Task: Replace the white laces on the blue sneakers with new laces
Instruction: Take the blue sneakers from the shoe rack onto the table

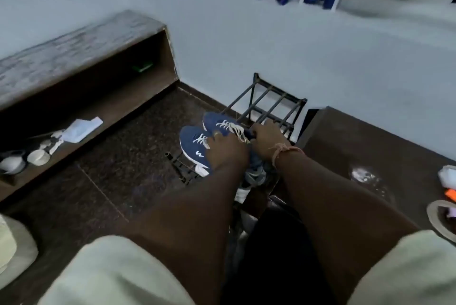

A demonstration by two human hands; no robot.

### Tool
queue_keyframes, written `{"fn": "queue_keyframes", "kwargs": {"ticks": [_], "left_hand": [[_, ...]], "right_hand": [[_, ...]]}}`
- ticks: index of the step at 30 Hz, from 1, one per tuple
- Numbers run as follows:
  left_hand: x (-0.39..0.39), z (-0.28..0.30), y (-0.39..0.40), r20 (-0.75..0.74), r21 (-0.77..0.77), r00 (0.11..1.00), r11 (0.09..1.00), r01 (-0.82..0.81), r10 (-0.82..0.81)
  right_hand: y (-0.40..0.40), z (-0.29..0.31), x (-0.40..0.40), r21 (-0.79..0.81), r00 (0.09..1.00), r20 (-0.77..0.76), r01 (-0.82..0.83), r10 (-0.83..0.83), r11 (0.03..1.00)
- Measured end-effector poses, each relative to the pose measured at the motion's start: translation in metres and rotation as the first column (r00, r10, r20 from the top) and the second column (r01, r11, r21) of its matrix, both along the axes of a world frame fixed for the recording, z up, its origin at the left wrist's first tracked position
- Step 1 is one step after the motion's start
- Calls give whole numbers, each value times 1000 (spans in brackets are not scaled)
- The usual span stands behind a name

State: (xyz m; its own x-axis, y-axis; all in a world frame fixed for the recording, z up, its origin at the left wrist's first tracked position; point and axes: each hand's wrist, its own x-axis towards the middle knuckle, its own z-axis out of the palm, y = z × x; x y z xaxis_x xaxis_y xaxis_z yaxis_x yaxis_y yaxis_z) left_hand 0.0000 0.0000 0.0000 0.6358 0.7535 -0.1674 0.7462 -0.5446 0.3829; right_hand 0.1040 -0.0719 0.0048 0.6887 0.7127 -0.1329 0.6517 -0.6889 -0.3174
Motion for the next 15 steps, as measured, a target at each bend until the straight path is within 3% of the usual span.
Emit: {"fn": "queue_keyframes", "kwargs": {"ticks": [3, 6, 9, 15], "left_hand": [[-6, -22, -16, -45, -38, 995, 995, -90, 88], [-7, -45, -19, -64, -34, 990, 992, -125, 122], [-7, -57, -15, -118, -37, 976, 981, -189, 184], [0, -51, -2, 37, -5, 994, 994, -106, 106]], "right_hand": [[4, -23, -4, -168, 996, -71, -67, 55, 984], [6, -45, -5, -183, 993, -121, -33, 11, 982], [8, -55, -5, -127, 990, -139, 12, -29, 992], [4, -48, -19, 126, 982, -116, 162, -147, 979]]}}
